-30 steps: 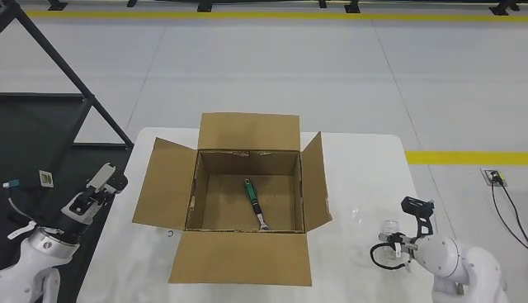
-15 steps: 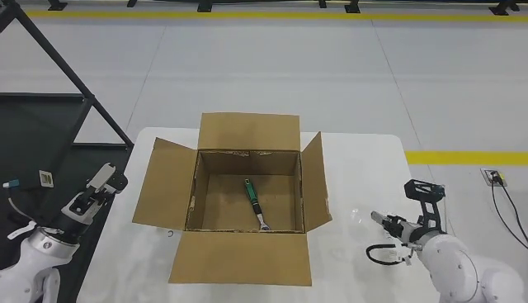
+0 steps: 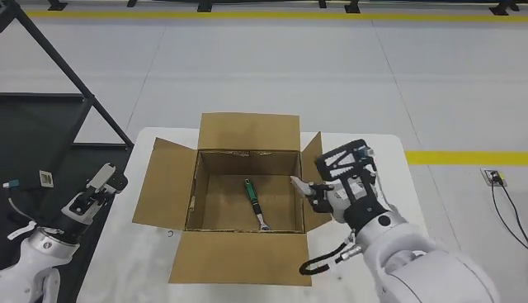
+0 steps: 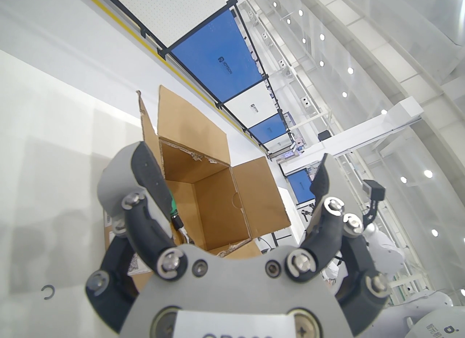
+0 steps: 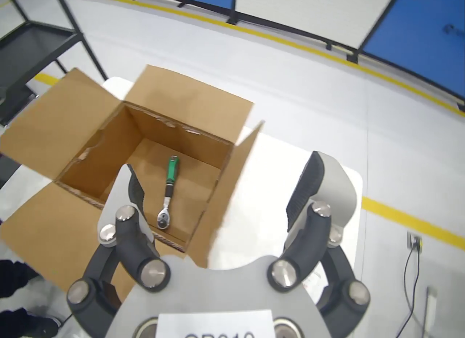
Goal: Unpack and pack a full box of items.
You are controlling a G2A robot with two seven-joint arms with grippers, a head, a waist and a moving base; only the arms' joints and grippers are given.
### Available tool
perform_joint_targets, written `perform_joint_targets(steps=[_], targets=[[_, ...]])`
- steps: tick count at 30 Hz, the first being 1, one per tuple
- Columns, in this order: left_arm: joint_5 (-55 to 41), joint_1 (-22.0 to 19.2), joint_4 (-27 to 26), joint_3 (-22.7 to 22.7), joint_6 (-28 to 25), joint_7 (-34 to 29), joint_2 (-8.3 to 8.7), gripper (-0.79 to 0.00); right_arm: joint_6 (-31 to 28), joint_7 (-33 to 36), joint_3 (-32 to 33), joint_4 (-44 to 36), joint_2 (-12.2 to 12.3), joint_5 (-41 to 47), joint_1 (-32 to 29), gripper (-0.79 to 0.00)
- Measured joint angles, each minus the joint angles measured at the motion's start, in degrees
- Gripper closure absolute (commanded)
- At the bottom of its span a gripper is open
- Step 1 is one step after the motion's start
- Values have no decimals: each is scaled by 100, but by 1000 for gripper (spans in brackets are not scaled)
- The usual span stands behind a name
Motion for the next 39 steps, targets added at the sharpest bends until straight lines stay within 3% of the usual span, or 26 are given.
perform_joint_targets(steps=[4,12,22,39], targets=[[0,0,0,0,0,0,0,-785,20,490,-862,286,-132,-56,669,-785],[0,0,0,0,0,0,0,-785,546,953,-1880,2337,-578,698,2267,-785],[-146,115,-111,-43,-27,269,-17,-785,1216,197,-2571,4996,-1103,1736,3023,-785],[-110,126,-140,-56,-77,341,-18,-785,1283,118,-2511,5244,-1132,1890,2982,-785]])
